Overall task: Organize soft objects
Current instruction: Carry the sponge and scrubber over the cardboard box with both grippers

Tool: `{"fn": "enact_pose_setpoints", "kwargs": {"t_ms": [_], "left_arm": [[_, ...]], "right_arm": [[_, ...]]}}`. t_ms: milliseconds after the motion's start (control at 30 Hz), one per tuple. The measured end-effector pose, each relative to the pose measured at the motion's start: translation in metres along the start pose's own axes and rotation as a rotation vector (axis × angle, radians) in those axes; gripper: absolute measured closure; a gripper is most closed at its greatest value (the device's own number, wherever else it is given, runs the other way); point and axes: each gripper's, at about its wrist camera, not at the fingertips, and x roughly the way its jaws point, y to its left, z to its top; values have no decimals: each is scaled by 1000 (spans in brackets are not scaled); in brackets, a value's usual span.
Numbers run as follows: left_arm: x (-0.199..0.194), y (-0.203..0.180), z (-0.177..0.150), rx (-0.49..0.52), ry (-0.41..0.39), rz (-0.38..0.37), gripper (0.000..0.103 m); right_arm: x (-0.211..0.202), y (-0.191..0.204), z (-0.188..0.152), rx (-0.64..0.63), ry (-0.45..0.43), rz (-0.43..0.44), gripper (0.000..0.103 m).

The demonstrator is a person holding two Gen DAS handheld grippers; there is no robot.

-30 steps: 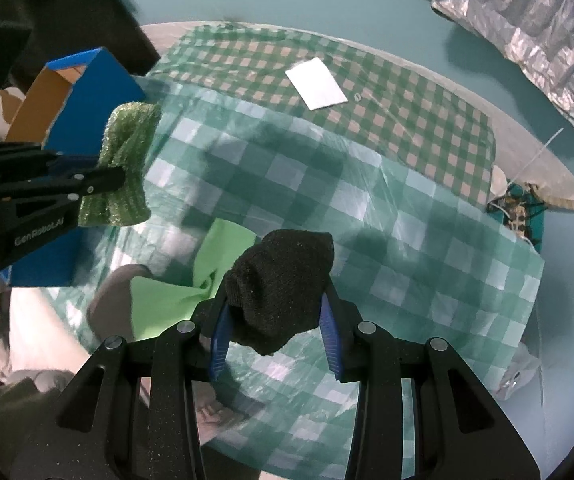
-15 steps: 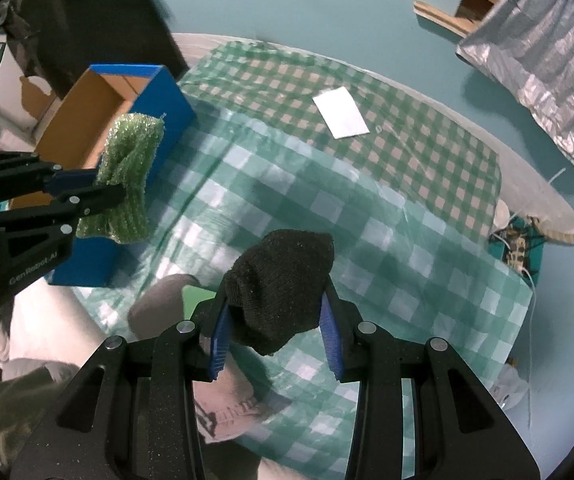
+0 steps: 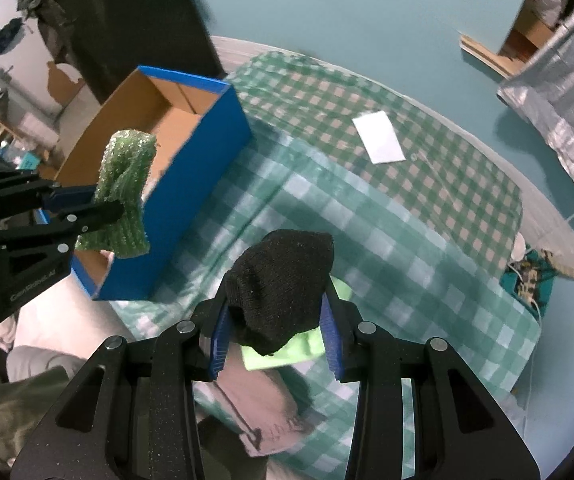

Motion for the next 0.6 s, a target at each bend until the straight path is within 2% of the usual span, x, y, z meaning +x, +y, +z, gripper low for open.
{"fn": "enact_pose_setpoints", "kwargs": {"t_ms": [600], "left_arm": [[-2, 92, -24, -164, 25, 44, 88]], "right_arm": [[22, 80, 55, -128, 6, 64, 66]]}}
